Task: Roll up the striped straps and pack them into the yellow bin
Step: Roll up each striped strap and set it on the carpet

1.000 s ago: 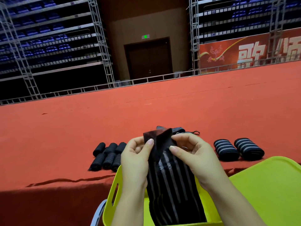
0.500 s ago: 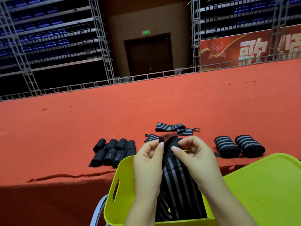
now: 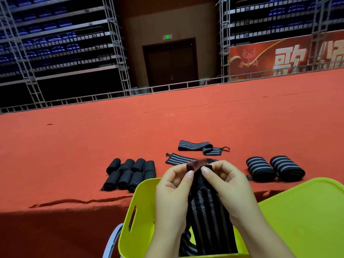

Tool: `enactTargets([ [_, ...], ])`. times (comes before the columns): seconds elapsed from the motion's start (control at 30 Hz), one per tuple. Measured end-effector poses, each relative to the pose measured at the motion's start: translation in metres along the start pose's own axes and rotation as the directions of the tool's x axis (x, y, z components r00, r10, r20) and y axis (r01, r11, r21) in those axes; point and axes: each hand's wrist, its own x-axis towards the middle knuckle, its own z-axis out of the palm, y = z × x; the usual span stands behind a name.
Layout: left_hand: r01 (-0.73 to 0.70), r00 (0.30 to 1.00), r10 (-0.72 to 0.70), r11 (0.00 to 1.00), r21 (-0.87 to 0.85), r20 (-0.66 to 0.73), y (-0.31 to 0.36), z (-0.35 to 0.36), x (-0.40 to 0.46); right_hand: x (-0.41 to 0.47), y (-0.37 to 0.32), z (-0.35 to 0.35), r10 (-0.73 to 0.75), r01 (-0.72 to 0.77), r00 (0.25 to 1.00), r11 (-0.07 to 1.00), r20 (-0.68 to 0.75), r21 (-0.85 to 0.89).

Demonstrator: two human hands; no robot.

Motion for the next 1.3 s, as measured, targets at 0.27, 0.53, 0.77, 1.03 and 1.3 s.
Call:
enactTargets([
  [0.27, 0.03, 0.999, -0.03, 0.999, 0.014, 0.024, -0.004, -0.005, 0.003, 0.0, -0.001, 0.001, 0.007, -0.007, 1.0, 1.0, -0.023, -0.003],
  [0.53, 0.045, 0.998, -0.045, 0.999, -0.004, 0.05, -0.004, -0.007, 0.004, 0.002, 0.003, 0.003, 0.019, -0.021, 0.998, 0.999, -0.053, -0.033],
  [0.77, 0.029, 0.996, -0.028, 1.0, -0.011, 0.083, -0.004, -0.009, 0.005, 0.001, 0.003, 0.005, -0.003, 0.0, 0.999, 0.998, -0.047, -0.061],
  [1.03, -0.018, 0.991, 0.014, 0.999, 0.028, 0.132, -0.003, -0.012, 0.004, 0.002, 0.002, 0.006, -0.022, 0.016, 0.999, 0.993, -0.05, -0.113],
  [1.3, -0.01, 0.997, 0.011, 1.0, -0.014, 0.071, 0.0, -0.014, 0.008, 0.002, 0.005, 0.006, -0.047, 0.04, 0.998, 0.989, -0.045, -0.145],
])
